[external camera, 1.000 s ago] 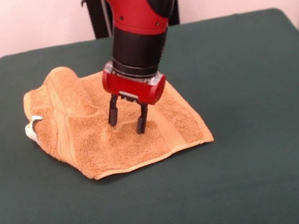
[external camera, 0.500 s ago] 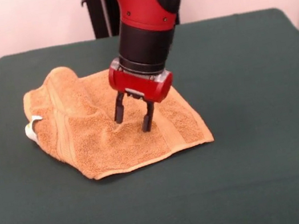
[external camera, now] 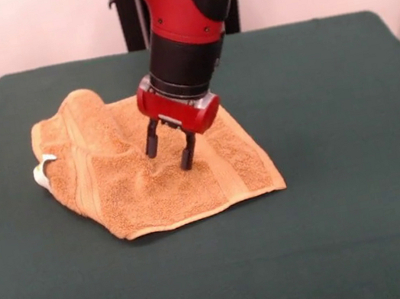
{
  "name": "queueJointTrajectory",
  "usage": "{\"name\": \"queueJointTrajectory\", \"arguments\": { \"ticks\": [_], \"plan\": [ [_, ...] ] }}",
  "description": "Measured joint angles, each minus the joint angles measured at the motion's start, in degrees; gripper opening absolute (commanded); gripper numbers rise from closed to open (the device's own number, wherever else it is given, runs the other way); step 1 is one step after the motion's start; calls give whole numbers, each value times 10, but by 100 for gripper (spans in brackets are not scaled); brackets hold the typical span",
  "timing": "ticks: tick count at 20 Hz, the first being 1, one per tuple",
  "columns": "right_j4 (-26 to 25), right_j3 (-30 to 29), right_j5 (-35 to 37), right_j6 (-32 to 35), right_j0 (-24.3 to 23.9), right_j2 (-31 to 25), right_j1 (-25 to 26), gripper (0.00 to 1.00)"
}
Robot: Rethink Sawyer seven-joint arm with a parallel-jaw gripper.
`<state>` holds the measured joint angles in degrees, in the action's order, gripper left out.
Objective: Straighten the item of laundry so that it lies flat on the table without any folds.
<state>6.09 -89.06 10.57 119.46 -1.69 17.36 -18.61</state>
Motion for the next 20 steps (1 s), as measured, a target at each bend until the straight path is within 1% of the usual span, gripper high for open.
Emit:
{"name": "queueJointTrajectory", "arguments": {
  "ticks": [6,20],
  "plan": [
    [1,-3,-2,0,-3,-3,0,100],
    [1,-3,-46,0,-30,-35,10,100]
  ]
}}
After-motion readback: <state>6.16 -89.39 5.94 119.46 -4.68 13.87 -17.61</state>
